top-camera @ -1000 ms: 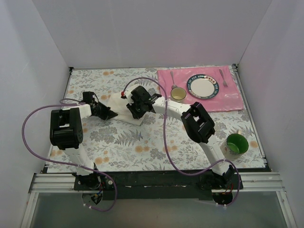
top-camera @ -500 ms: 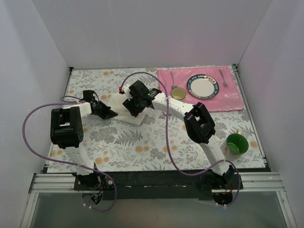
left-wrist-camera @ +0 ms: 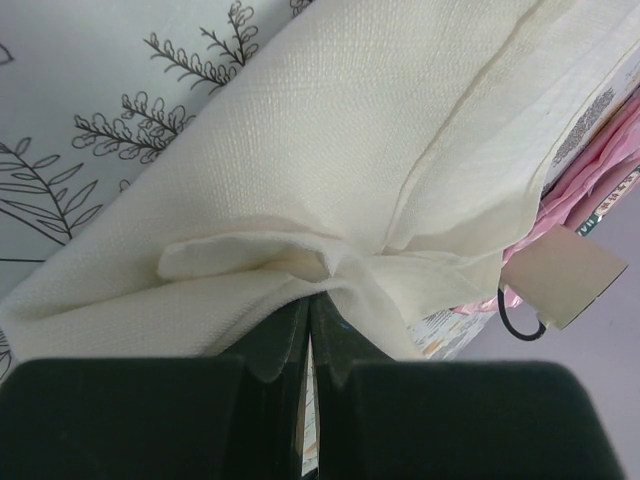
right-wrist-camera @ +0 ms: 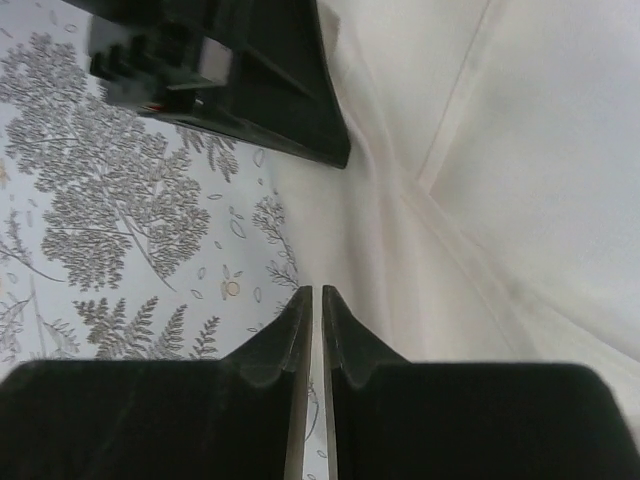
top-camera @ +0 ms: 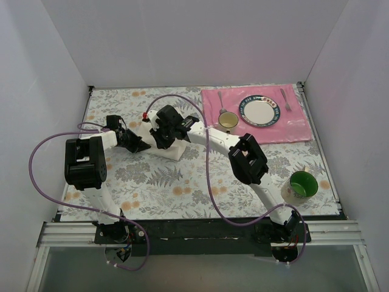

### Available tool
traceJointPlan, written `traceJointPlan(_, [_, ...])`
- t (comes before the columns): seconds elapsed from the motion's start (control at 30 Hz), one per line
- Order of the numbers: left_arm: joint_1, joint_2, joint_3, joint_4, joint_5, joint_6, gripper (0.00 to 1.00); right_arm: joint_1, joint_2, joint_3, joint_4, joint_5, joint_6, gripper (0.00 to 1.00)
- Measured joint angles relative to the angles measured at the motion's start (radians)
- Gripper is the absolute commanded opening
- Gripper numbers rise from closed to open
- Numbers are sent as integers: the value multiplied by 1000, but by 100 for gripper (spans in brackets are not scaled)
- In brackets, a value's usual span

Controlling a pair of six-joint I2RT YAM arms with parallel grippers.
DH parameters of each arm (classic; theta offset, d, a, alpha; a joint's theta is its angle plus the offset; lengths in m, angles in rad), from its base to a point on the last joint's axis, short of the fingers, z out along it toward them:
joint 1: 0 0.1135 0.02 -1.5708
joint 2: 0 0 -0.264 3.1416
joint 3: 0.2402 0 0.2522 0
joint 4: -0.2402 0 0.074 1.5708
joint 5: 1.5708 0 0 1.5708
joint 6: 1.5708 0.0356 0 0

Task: Fold the napkin, place the utensils inside, and roll it up
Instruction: Roll the napkin with the utensil

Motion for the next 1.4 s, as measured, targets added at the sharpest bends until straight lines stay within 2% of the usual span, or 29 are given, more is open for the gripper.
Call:
traceJointPlan(0.2, [-1, 2, 6, -7, 0, 8, 0, -30, 26, -108, 45, 3, 6, 13])
traceJointPlan(0.37, [-1, 2, 10, -10, -2, 18, 1, -39, 24, -135, 105, 37, 3, 11])
traceJointPlan(0.47, [-2, -1, 13, -14, -4, 38, 16, -37, 24, -160, 140, 62, 1, 11])
traceJointPlan(0.5, [-2, -5, 14, -18, -8, 44, 25, -37, 21, -171, 153, 63, 1, 11])
traceJointPlan(0.6, [-6, -50, 21, -53, -51, 83, 30, -37, 10, -200, 187, 62, 2, 11])
traceJointPlan(0.87, [-3, -216, 24, -151, -157, 123, 3, -37, 8, -205, 195, 56, 5, 11])
traceJointPlan(1.07, [3, -212, -1, -167, -185, 116, 0, -38, 8, -205, 195, 53, 5, 10])
traceJointPlan(1.4, [29, -120, 6, -160, -229, 108, 0, -40, 6, -211, 202, 45, 5, 9])
